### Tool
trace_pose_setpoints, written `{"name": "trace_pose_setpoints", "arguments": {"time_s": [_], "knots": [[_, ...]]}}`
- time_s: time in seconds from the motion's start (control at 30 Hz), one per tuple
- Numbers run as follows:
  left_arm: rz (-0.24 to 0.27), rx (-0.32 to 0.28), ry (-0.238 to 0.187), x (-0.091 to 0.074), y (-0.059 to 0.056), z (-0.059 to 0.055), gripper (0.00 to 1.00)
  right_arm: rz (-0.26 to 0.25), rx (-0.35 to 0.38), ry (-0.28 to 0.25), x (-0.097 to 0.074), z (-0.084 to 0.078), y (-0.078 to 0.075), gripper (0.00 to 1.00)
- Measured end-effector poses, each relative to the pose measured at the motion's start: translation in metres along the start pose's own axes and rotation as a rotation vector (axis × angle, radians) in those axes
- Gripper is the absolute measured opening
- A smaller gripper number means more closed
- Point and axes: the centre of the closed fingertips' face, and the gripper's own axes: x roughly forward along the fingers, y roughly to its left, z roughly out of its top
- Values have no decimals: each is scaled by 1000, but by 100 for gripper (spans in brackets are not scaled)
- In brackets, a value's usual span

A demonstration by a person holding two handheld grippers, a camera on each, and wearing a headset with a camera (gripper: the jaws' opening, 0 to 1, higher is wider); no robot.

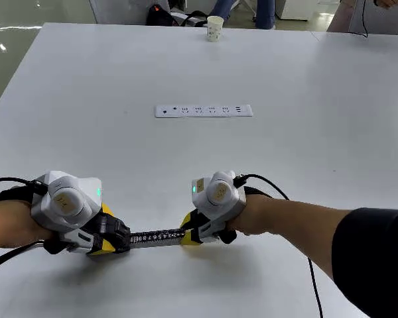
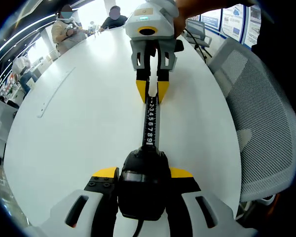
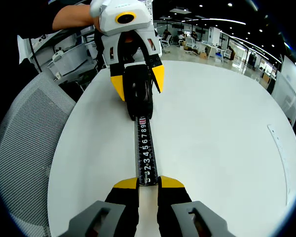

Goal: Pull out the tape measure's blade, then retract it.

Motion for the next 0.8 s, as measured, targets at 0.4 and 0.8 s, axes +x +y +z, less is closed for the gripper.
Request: {"name": "trace_pose_setpoints", "arguments": {"time_s": [0.4,0.8], "knots": [[4,0,-2,0,-1,0,32,-7,6,4,-5,-8,-1,10],[3,-4,-6,1,1,-1,32,-11,10,10,-10,-13,-2,10]]}}
